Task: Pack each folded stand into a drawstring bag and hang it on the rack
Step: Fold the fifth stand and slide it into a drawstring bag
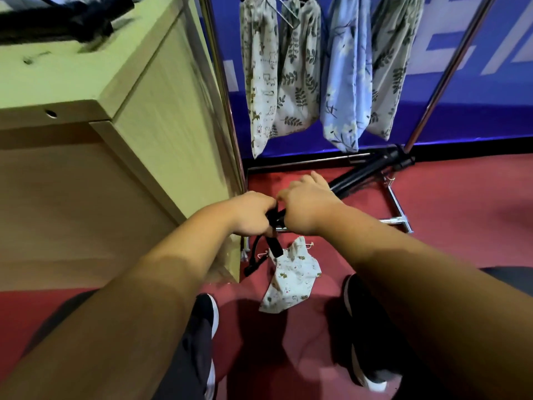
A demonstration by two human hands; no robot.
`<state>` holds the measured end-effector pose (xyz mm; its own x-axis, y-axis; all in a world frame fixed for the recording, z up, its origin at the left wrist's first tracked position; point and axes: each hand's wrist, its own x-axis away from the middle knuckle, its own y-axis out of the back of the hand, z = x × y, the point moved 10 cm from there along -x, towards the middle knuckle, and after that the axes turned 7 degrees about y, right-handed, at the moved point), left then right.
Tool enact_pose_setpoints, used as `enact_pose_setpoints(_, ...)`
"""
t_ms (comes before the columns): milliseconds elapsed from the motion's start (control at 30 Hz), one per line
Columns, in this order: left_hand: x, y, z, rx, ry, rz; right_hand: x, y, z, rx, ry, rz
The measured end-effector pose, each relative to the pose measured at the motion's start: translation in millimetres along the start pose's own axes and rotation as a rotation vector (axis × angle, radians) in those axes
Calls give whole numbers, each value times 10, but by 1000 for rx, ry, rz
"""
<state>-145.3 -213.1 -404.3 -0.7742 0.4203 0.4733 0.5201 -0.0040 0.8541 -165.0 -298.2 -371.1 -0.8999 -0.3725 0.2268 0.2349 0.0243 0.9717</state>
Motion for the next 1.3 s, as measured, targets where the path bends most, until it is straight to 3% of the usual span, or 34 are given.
enact_pose_setpoints(133,-51,-150,-69,-96,-14,46,74,-430,-248,-95,-55,244)
enact_pose_setpoints(267,-164,-296,-198,-146,-16,37,73,-742,-448,-61,-104,303)
enact_pose_setpoints(367,-318,-382,-149,-34,-14,-62,-12,-1078,-610,-100,-180,375)
enact_pose_setpoints(500,-562,-711,291,125,223,-96,-138,-1649,-888,-159,-276,465)
enact_pose_setpoints(567,-716,-1024,493,153,327,-18,-148,-1933,-1027,-207,-335,472)
enact_pose_setpoints(733,-1075,-1928,642,252,376,240,-102,-2743,-1372,-306,-548,453)
enact_pose_setpoints(900,-1394,-2666,666,411,484,347,-184,-3265,-1461,-377,-562,465)
enact_pose_setpoints(1067,-1488,-3263,873,616,650,330,-307,-3433,-1556,-458,-607,380)
enact_pose_setpoints(1300,-1487,-3517,1001,1198,768,244,-369,-3456,-1597,-605,-682,302)
